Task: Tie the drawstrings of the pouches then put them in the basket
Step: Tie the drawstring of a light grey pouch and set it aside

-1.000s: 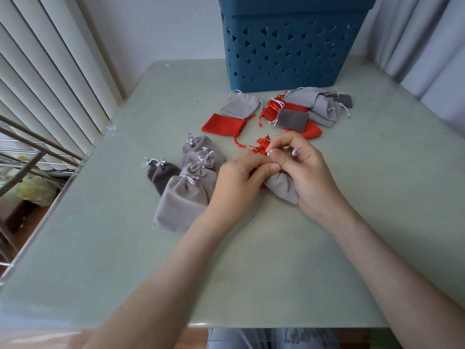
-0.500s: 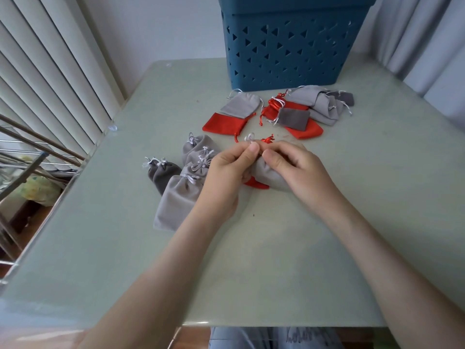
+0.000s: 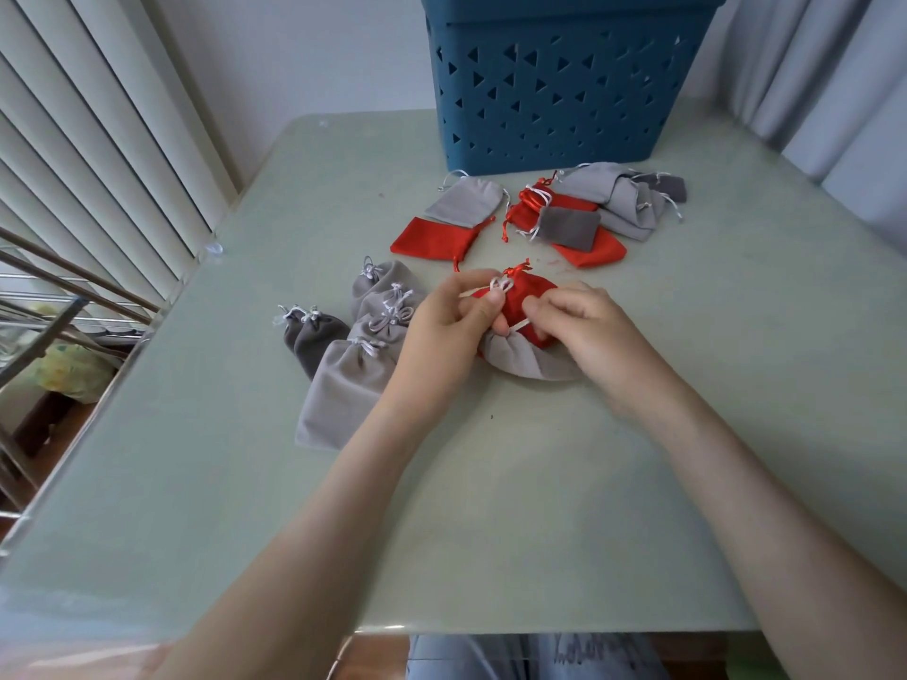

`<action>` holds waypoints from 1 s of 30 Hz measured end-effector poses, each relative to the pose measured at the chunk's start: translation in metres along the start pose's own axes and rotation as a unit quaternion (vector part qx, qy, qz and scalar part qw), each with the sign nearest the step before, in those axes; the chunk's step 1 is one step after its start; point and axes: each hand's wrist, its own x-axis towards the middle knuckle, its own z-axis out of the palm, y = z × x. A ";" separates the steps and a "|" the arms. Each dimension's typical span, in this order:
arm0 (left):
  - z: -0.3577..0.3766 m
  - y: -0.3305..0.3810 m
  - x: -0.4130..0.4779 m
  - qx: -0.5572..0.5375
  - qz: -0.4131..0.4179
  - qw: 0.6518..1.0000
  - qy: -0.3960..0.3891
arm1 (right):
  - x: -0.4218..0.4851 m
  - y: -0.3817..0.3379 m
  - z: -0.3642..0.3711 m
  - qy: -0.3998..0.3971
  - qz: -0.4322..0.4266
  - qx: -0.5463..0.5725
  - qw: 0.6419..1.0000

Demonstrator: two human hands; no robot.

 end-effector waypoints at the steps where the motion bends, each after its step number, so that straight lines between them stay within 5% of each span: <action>1: 0.000 -0.001 0.001 -0.005 -0.008 1.000 0.007 | 0.000 0.000 -0.002 0.017 0.016 0.059 0.998; 7: -0.001 -0.007 0.002 0.069 0.000 0.998 -0.015 | -0.005 -0.008 0.000 -0.041 -0.021 0.245 0.968; 10: 0.000 -0.006 0.001 0.064 0.009 0.998 -0.017 | -0.008 -0.008 0.005 -0.089 -0.077 0.185 0.976; 23: 0.005 -0.007 -0.005 0.161 0.034 0.983 -0.084 | -0.005 0.001 0.010 -0.008 -0.111 0.019 0.994; 30: 0.007 -0.008 -0.004 0.208 0.045 0.977 0.022 | -0.007 -0.002 0.017 0.042 -0.154 -0.058 0.986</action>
